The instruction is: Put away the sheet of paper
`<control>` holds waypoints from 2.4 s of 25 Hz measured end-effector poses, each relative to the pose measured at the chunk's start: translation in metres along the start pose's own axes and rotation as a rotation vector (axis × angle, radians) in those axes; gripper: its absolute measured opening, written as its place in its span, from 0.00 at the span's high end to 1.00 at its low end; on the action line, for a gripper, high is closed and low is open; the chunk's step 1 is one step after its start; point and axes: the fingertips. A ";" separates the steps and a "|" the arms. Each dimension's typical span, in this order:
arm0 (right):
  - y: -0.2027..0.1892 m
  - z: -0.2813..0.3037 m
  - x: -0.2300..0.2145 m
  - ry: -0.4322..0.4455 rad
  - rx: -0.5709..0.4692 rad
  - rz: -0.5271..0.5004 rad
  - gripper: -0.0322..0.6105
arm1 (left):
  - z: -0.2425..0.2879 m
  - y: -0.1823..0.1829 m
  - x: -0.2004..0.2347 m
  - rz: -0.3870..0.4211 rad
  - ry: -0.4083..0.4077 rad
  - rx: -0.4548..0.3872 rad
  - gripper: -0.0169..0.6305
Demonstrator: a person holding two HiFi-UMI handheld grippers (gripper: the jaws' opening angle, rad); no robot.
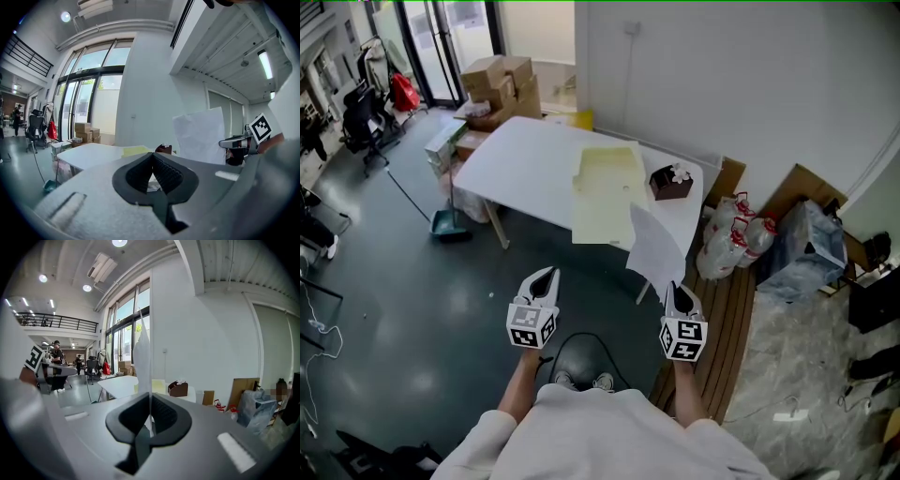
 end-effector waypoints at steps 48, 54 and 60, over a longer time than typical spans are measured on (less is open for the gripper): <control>0.087 0.330 0.050 -0.010 -0.024 -0.030 0.95 | 0.256 -0.011 0.234 -0.051 -0.002 -0.027 0.97; 0.107 0.377 0.060 -0.025 -0.055 -0.021 0.95 | 0.294 -0.006 0.275 -0.041 -0.013 -0.038 0.97; 0.115 0.404 0.063 -0.040 -0.069 -0.015 0.95 | 0.323 -0.004 0.292 -0.027 -0.044 -0.048 0.97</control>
Point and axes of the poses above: the fingertips, and each gripper's own axes: z forward along the fingers, x to its left, y out of its top, and after that the axes turned 15 degrees about z, right-handed
